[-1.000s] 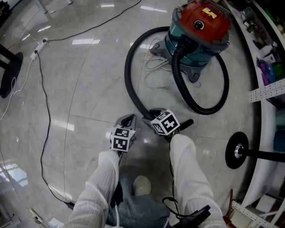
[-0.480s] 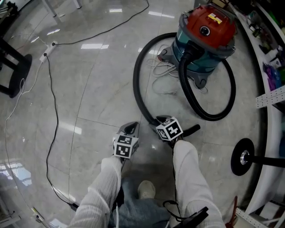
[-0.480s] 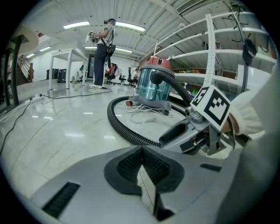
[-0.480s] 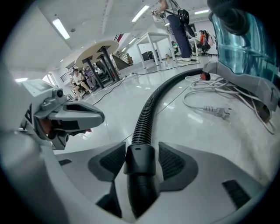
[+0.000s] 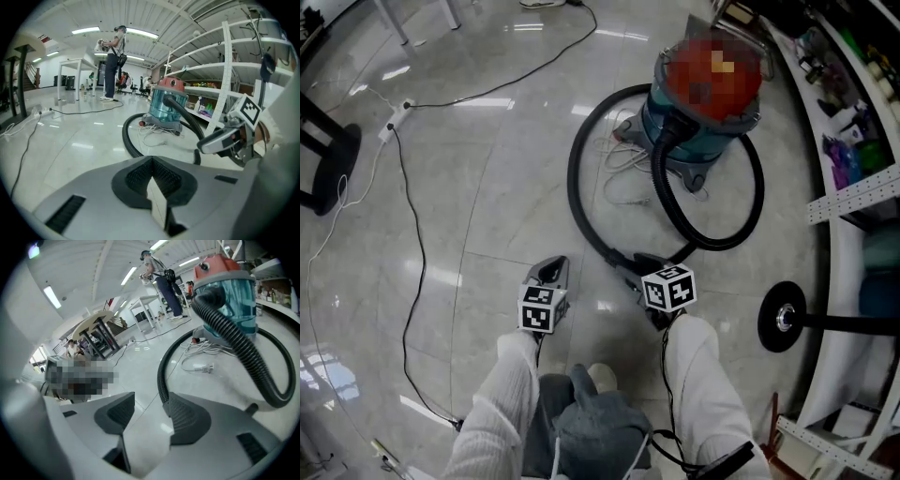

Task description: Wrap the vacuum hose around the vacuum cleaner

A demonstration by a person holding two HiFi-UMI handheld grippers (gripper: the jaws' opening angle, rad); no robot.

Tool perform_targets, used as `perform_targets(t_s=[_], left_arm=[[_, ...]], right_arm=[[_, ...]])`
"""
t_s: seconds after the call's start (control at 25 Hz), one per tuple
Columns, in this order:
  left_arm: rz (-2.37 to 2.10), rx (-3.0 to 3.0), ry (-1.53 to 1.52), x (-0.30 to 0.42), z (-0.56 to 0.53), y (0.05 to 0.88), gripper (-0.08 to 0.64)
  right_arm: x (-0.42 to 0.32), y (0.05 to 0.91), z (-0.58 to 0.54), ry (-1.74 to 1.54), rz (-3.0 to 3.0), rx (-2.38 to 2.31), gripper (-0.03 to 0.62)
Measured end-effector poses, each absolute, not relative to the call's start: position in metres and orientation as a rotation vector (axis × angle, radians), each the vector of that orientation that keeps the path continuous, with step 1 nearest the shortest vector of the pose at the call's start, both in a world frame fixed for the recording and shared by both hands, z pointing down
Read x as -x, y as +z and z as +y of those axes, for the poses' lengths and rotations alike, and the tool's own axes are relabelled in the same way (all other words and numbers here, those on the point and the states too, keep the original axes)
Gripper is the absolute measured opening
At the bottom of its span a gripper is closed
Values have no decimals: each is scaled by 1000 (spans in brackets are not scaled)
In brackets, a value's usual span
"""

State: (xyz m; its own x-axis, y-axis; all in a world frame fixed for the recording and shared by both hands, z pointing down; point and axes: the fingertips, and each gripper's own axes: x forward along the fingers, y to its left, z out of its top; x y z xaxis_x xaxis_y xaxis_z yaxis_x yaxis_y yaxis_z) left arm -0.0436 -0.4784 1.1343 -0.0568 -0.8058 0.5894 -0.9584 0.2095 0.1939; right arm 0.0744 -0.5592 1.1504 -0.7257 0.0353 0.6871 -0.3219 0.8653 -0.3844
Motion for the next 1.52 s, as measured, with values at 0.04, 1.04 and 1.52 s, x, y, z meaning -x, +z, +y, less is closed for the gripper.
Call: perform_targets(t_s=[0.04, 1.04, 1.52], left_arm=[[-1914, -1614, 314, 51, -469, 1106, 2], [-2144, -1837, -163, 126, -347, 344, 2], [-1732, -2223, -20, 131, -243, 325, 2]], right_arm=[[-83, 1127, -553, 650, -2295, -218, 232], [-65, 416, -456, 549, -2357, -1230, 29], [-57, 377, -291, 694, -2224, -1787, 29]])
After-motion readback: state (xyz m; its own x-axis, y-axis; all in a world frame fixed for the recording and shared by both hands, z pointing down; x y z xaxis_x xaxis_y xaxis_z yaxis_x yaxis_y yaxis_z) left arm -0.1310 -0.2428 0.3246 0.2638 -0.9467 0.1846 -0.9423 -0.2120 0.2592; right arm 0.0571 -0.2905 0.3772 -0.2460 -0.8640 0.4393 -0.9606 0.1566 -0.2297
